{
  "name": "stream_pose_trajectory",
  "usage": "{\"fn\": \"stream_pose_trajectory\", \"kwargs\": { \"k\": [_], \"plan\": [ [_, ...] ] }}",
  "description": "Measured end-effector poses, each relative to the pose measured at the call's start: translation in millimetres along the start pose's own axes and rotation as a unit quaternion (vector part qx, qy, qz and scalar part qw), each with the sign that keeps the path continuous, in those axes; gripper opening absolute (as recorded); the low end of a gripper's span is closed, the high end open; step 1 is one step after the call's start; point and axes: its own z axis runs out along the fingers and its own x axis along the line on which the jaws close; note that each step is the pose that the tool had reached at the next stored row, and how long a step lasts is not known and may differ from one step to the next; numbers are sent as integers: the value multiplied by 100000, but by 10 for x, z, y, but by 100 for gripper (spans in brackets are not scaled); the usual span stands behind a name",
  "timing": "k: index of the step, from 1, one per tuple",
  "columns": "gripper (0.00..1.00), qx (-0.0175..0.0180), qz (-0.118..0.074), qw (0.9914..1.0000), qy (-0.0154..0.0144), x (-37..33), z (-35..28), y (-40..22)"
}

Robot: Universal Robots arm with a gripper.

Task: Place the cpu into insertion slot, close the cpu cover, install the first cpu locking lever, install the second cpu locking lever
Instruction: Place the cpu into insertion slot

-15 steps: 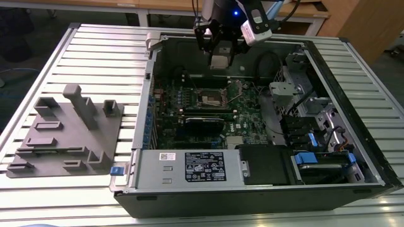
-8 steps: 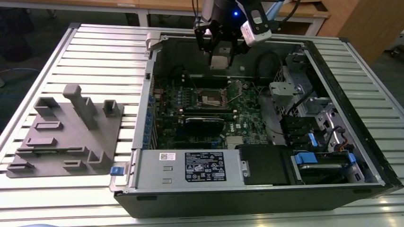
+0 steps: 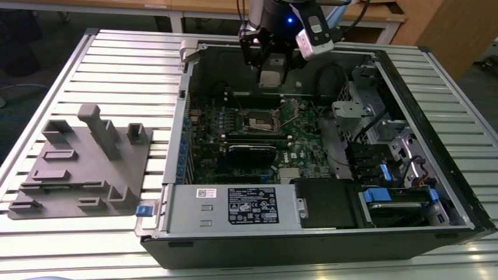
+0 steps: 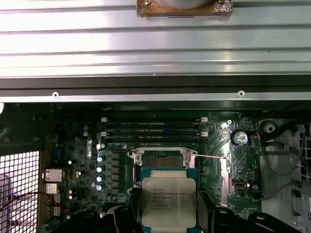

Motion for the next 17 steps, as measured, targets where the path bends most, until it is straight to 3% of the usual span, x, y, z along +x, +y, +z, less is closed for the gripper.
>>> {"fn": "stream_pose_trajectory", "kwargs": {
  "k": [12,17],
  "plan": [
    [54,-4,-4,100000,0,7,130,-12],
    [54,1,0,100000,-1,7,136,-12]
  ]
}}
